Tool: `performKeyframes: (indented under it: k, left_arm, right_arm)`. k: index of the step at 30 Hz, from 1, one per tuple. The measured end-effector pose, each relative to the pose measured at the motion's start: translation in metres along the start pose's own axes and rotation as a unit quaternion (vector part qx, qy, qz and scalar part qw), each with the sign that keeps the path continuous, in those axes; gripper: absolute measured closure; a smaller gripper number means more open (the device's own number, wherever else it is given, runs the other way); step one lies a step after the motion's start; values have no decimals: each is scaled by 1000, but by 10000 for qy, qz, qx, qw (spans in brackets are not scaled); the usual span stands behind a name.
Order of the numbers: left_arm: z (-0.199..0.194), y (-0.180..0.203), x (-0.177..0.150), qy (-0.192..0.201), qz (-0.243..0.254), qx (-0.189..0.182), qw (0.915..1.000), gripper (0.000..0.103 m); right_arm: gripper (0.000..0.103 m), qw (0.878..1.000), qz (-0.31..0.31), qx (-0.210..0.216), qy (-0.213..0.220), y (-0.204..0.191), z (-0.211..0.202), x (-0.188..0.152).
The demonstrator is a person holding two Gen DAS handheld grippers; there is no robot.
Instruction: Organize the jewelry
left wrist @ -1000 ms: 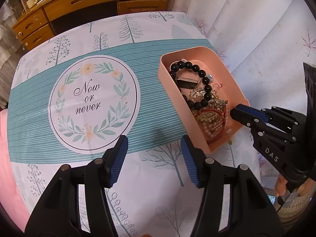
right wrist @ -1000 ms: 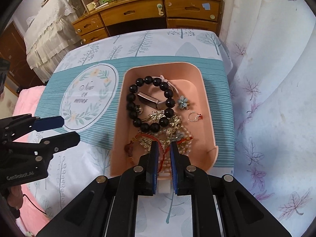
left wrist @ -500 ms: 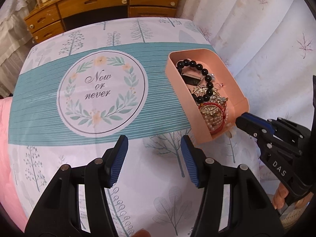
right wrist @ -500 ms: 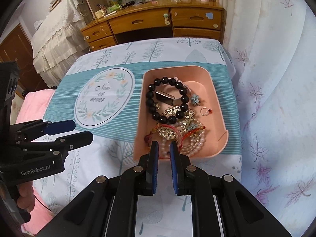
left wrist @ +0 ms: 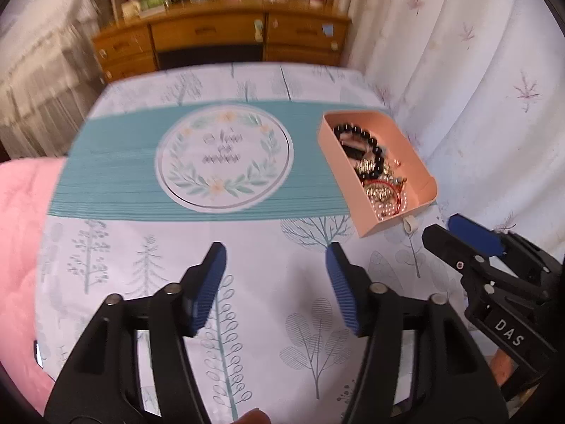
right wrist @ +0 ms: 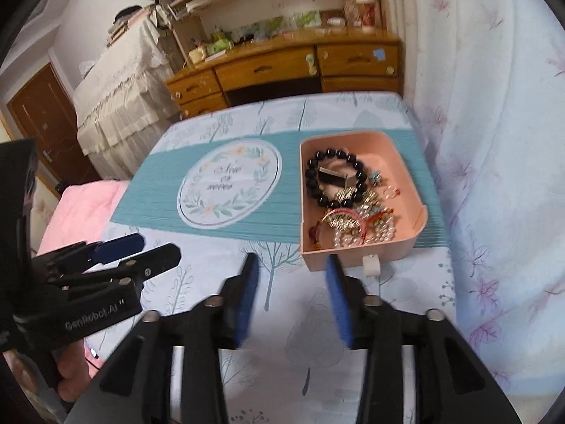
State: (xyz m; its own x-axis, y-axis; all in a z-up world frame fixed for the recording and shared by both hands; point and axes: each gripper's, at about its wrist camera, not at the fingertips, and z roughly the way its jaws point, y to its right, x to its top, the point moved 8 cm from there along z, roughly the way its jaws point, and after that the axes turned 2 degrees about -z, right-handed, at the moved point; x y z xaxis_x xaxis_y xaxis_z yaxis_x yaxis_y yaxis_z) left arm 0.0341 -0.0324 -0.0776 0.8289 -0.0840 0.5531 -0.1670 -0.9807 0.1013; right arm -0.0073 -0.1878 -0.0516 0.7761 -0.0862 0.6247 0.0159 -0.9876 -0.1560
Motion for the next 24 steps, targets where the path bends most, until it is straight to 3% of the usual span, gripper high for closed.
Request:
performKeyframes:
  k: [2, 7, 12, 24]
  left_arm:
    - [-12, 1, -5, 212, 14, 88, 9997, 39]
    - [-29, 1, -15, 612, -21, 425, 9972, 39]
    - [-39, -4, -21, 963, -63, 691, 9929, 39]
    - [-41, 1, -35, 1099, -91, 688, 9915, 38]
  right_arm:
    - [52, 9999, 3, -49, 164, -4, -11, -1]
    - [51, 9992, -21, -137, 379, -14, -27, -11]
    - [51, 9961, -67, -512, 718, -17, -35, -20]
    - [50, 9949, -34, -496, 880, -18, -40, -29]
